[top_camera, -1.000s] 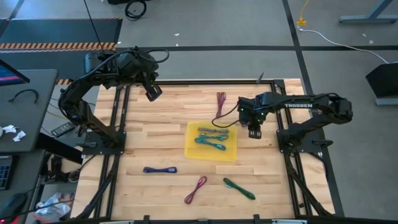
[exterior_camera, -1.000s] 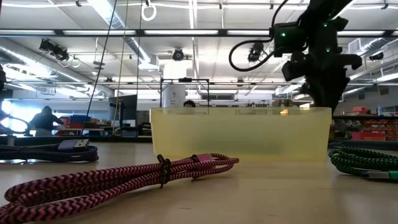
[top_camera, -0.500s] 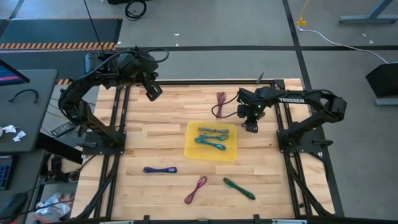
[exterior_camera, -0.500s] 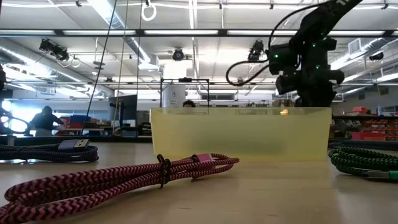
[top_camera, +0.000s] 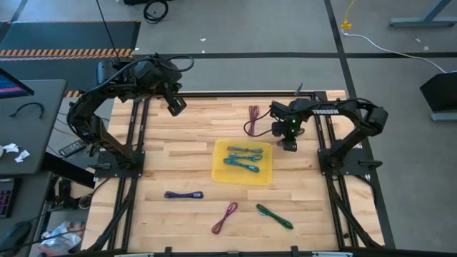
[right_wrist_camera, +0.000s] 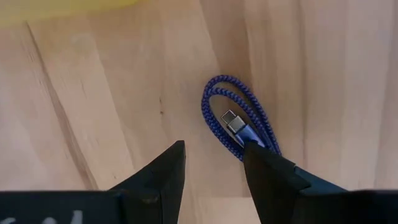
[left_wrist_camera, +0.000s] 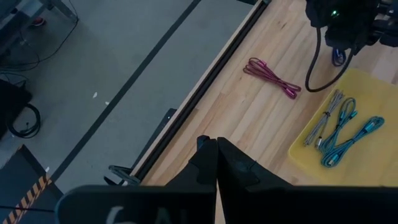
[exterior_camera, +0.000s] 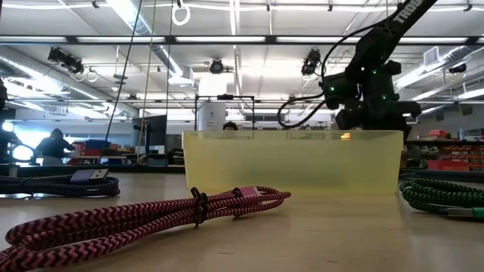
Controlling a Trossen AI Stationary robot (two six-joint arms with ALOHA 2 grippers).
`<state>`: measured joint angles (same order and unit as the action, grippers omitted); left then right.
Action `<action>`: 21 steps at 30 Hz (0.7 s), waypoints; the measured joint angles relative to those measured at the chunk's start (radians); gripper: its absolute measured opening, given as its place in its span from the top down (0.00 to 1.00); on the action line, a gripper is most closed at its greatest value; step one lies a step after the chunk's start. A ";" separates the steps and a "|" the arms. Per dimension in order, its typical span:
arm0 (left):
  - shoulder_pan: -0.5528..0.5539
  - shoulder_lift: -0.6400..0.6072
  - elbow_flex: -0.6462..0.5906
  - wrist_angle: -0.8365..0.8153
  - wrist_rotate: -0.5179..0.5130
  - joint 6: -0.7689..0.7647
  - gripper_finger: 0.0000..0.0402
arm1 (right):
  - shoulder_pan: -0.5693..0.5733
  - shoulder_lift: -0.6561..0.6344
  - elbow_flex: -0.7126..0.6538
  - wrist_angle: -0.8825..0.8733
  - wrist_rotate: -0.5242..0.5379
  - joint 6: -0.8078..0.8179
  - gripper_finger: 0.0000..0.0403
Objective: Pick and place USB-C Cables
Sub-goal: Put the top purple charger cable into the yellow bin
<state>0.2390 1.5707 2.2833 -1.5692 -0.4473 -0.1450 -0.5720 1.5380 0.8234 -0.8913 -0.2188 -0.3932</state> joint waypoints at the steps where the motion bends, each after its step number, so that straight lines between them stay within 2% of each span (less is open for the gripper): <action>1: 0.000 0.000 0.000 0.000 0.000 0.000 0.99 | 0.000 0.007 0.000 -0.001 0.000 -0.016 0.59; 7: 0.000 0.000 0.000 0.000 0.000 0.000 0.99 | 0.000 0.035 -0.002 0.010 0.020 -0.097 0.59; 18: 0.000 0.000 0.000 0.000 0.000 -0.001 0.99 | 0.041 -0.024 -0.001 -0.026 0.019 -0.045 0.61; 21: 0.000 0.000 0.000 0.000 0.000 -0.001 0.99 | 0.071 -0.050 -0.001 -0.030 0.058 -0.035 0.61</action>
<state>0.2390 1.5707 2.2833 -1.5688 -0.4475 -0.1455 -0.5007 1.4879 0.8227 -0.9210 -0.1609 -0.4285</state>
